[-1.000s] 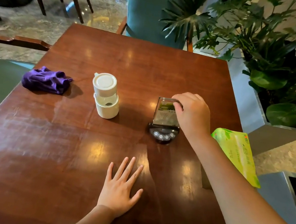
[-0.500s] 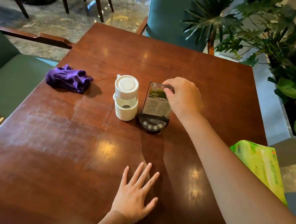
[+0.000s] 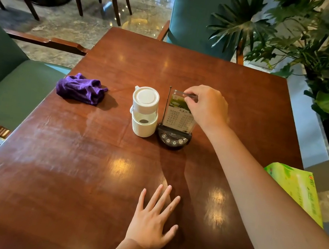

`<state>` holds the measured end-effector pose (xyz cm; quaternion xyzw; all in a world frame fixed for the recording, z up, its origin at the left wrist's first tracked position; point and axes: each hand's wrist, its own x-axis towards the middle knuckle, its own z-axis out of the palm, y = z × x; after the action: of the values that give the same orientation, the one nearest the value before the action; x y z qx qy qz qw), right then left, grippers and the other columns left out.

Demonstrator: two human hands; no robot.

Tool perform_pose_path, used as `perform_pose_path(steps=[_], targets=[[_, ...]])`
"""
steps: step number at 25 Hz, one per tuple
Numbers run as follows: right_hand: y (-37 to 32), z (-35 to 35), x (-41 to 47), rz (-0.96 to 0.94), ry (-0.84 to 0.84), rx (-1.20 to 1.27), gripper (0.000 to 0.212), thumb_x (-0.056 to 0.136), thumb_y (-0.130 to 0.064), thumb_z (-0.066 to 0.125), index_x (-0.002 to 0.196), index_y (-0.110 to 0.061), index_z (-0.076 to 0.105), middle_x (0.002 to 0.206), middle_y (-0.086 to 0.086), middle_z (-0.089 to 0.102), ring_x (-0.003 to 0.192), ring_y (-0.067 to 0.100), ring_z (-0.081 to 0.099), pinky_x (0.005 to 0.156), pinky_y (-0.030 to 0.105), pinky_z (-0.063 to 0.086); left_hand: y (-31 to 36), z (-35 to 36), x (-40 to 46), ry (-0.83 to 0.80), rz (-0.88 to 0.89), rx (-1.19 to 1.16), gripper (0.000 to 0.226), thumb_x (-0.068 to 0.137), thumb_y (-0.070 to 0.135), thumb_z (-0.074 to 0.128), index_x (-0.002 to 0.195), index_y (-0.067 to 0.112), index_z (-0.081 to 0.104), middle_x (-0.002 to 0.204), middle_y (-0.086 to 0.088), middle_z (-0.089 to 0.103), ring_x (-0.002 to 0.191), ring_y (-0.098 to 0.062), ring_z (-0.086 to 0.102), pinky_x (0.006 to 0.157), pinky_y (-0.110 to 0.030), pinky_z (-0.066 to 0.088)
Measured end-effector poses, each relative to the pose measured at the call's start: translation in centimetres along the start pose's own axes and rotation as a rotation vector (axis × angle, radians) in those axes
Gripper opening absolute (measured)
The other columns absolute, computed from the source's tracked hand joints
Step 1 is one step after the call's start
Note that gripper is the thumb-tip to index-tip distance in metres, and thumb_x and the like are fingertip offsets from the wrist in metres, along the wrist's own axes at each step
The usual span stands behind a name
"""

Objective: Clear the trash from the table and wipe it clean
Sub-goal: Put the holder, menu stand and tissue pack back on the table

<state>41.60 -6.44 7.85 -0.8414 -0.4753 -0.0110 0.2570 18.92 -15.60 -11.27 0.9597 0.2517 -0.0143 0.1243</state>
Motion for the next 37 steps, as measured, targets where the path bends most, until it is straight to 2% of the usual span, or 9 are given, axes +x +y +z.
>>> perform_pose_path(steps=[6, 12, 16, 20, 22, 26, 29, 33, 37], targets=[[1.1, -0.9, 1.0, 0.003, -0.164, 0.150, 0.023, 0.086, -0.015, 0.060, 0.106, -0.022, 0.069, 0.109, -0.003, 0.067, 0.102, 0.015, 0.056, 0.087, 0.038, 0.049, 0.1, -0.1, 0.0, -0.005, 0.007, 0.003, 0.069, 0.084, 0.061, 0.042, 0.145, 0.034, 0.030, 0.154, -0.001, 0.025, 0.143, -0.021, 0.012, 0.106, -0.054, 0.015], [1.1, -0.3, 1.0, -0.013, -0.136, 0.138, 0.028, 0.087, -0.016, 0.060, 0.114, -0.023, 0.065, 0.113, -0.001, 0.065, 0.106, 0.017, 0.055, 0.088, 0.038, 0.049, 0.1, 0.0, 0.2, 0.004, 0.007, 0.017, 0.068, 0.084, 0.062, 0.041, 0.145, 0.034, 0.030, 0.155, -0.001, 0.025, 0.143, -0.022, 0.011, 0.107, -0.054, 0.013], [2.6, -0.6, -2.2, -0.075, 0.017, 0.051, 0.048, 0.085, -0.021, 0.063, 0.131, -0.018, 0.050, 0.127, 0.006, 0.054, 0.121, 0.022, 0.042, 0.102, 0.040, 0.039, -0.2, -0.1, -0.1, 0.011, 0.016, 0.010, 0.067, 0.086, 0.061, 0.038, 0.146, 0.034, 0.027, 0.155, -0.001, 0.024, 0.143, -0.021, 0.010, 0.107, -0.055, 0.012], [5.5, 0.3, -9.6, -0.038, 0.156, -0.162, 0.051, 0.080, -0.025, 0.066, 0.129, -0.019, 0.051, 0.136, 0.015, 0.047, 0.128, 0.034, 0.038, 0.103, 0.052, 0.034, -1.1, -0.2, 0.8, 0.035, -0.049, 0.002, 0.068, 0.086, 0.060, 0.037, 0.147, 0.033, 0.024, 0.156, -0.001, 0.021, 0.144, -0.020, 0.007, 0.109, -0.054, 0.009], [12.0, -3.2, -17.9, 0.197, 0.124, -0.383, 0.056, 0.078, -0.030, 0.068, 0.130, -0.021, 0.050, 0.143, 0.017, 0.040, 0.133, 0.036, 0.033, 0.103, 0.058, 0.031, 3.3, 0.6, 0.8, -0.027, 0.121, 0.022, 0.068, 0.086, 0.059, 0.036, 0.147, 0.033, 0.022, 0.156, -0.001, 0.019, 0.144, -0.019, 0.006, 0.110, -0.054, 0.008], [15.2, -3.8, -20.3, 0.508, -0.016, -0.447, 0.074, 0.077, -0.047, 0.065, 0.141, -0.029, 0.033, 0.156, 0.014, 0.011, 0.142, 0.035, 0.005, 0.105, 0.066, 0.014, 0.6, 0.6, 0.4, 0.031, 0.026, 0.065, 0.068, 0.084, 0.059, 0.036, 0.147, 0.032, 0.027, 0.155, -0.001, 0.021, 0.143, -0.020, 0.011, 0.110, -0.052, 0.007], [17.9, -5.1, -20.2, 0.744, -0.164, -0.464, 0.092, 0.072, -0.061, 0.063, 0.145, -0.036, 0.012, 0.156, 0.011, -0.011, 0.141, 0.036, -0.012, 0.101, 0.072, 0.013, -0.2, 0.5, 0.1, 0.024, 0.029, 0.078, 0.068, 0.084, 0.059, 0.034, 0.147, 0.032, 0.026, 0.155, -0.001, 0.021, 0.143, -0.020, 0.013, 0.110, -0.052, 0.008], [19.4, -4.7, -21.0, 0.892, -0.275, -0.361, 0.092, 0.076, -0.052, 0.065, 0.145, -0.039, 0.006, 0.155, 0.013, -0.007, 0.138, 0.042, 0.008, 0.101, 0.067, 0.027, 0.2, 0.6, 0.2, 0.031, 0.027, 0.077, 0.068, 0.085, 0.059, 0.032, 0.147, 0.033, 0.022, 0.155, 0.000, 0.020, 0.144, -0.019, 0.010, 0.111, -0.050, 0.006], [18.9, -4.3, -21.1, 0.689, -0.277, -0.395, 0.084, 0.078, -0.044, 0.064, 0.143, -0.041, 0.012, 0.154, 0.011, 0.006, 0.130, 0.038, 0.022, 0.098, 0.057, 0.033, 0.1, 0.4, 0.2, 0.027, 0.018, 0.089, 0.068, 0.085, 0.059, 0.032, 0.147, 0.034, 0.021, 0.155, 0.000, 0.020, 0.144, -0.019, 0.008, 0.112, -0.050, 0.003]])
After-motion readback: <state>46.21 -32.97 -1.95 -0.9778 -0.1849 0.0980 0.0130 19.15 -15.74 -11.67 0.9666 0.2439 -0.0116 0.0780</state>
